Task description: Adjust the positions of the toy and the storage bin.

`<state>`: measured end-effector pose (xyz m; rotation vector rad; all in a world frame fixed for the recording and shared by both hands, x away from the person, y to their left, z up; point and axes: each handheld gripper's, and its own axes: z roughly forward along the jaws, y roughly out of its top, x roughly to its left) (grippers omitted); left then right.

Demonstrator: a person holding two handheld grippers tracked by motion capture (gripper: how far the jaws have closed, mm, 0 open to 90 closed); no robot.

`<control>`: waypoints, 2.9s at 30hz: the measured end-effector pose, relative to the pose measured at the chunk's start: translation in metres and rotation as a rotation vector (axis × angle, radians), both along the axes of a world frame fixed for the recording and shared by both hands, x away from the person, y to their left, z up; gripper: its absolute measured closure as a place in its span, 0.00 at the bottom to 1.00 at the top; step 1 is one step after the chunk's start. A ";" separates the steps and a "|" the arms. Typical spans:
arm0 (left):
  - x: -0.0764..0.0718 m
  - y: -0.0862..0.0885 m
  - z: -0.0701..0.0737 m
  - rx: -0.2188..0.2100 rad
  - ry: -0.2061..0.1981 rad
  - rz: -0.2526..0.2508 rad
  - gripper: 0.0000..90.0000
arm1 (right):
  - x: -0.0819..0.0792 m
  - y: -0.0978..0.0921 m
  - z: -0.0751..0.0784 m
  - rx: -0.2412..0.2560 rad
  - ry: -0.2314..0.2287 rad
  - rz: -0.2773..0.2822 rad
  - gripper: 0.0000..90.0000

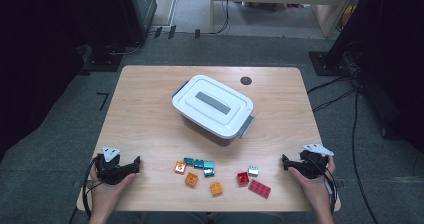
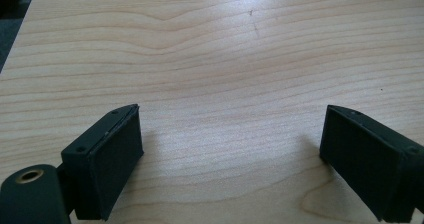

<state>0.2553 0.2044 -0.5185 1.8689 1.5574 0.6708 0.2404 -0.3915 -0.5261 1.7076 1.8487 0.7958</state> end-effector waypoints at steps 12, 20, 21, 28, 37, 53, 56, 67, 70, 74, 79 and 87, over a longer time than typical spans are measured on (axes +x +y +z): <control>-0.001 0.002 0.003 0.004 0.022 -0.018 0.16 | -0.007 0.019 0.027 -0.008 -0.116 -0.012 0.25; 0.000 -0.005 0.025 -0.068 0.006 -0.063 0.16 | -0.011 0.054 0.068 0.089 -0.198 0.045 0.35; 0.001 -0.007 0.029 -0.069 -0.002 -0.069 0.16 | -0.011 0.060 0.072 0.090 -0.201 0.060 0.36; 0.013 -0.020 0.051 -0.085 -0.054 -0.070 0.24 | -0.002 0.095 0.095 0.121 -0.217 0.147 0.37; 0.027 -0.042 0.064 -0.109 -0.074 -0.125 0.29 | 0.020 0.143 0.103 0.131 -0.213 0.186 0.38; 0.038 -0.073 0.071 -0.107 -0.088 -0.202 0.37 | 0.030 0.125 0.087 0.071 -0.189 0.140 0.68; 0.040 -0.077 0.071 -0.116 -0.086 -0.205 0.42 | 0.033 0.118 0.087 0.106 -0.188 0.126 0.74; 0.064 -0.093 0.078 -0.174 -0.116 -0.181 0.56 | 0.049 0.119 0.086 0.223 -0.209 0.092 0.80; 0.065 -0.092 0.077 -0.176 -0.127 -0.172 0.57 | 0.051 0.115 0.086 0.246 -0.199 0.100 0.81; 0.065 -0.089 0.079 -0.202 -0.141 -0.171 0.57 | 0.055 0.111 0.088 0.240 -0.184 0.129 0.84; 0.060 -0.090 0.081 -0.230 -0.160 -0.191 0.57 | 0.057 0.107 0.089 0.283 -0.148 0.169 0.86; 0.053 -0.088 0.081 -0.263 -0.190 -0.216 0.74 | 0.049 0.114 0.090 0.314 -0.124 0.210 0.85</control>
